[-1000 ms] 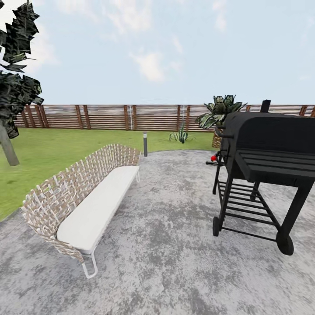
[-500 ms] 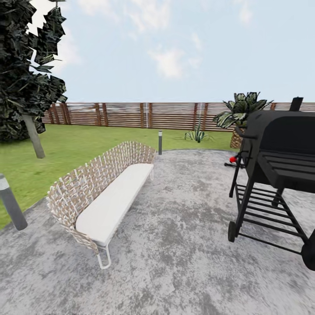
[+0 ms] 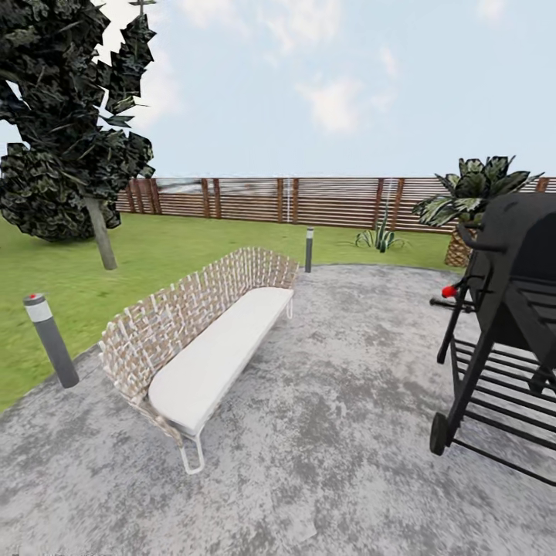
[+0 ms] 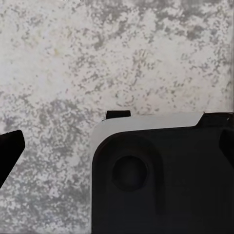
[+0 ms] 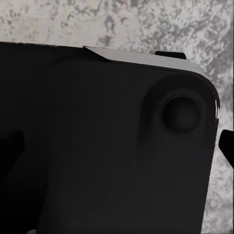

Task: Take the three Easter eggs out of the wicker basket on the lawn in the garden, then place them on the lawn next to a single tree (choose any tree) so that all three eggs are next to the same tree and none are left in the basket.

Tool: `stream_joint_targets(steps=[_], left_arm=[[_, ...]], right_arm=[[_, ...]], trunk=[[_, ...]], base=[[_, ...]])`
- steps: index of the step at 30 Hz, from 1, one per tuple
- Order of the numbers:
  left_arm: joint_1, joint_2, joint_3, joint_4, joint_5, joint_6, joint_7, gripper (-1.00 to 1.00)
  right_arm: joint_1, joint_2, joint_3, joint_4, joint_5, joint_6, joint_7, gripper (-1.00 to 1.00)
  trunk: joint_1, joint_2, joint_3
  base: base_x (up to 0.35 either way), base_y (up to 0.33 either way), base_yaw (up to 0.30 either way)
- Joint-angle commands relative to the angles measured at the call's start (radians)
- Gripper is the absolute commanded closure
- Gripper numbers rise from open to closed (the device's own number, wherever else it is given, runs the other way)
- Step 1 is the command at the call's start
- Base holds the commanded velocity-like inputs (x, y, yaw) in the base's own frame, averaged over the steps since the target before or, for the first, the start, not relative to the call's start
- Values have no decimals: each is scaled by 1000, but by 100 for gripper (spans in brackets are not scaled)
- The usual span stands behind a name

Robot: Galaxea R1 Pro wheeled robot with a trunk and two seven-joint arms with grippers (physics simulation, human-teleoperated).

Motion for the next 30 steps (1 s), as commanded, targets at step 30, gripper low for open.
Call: stream_joint_targets(steps=[30], left_arm=[[0,0,-1,0,0,-3,1,-100]], right_arm=[[0,0,8,0,0,-2,-2,-100]], trunk=[[0,0,-25]], base=[[132,-183,264]])
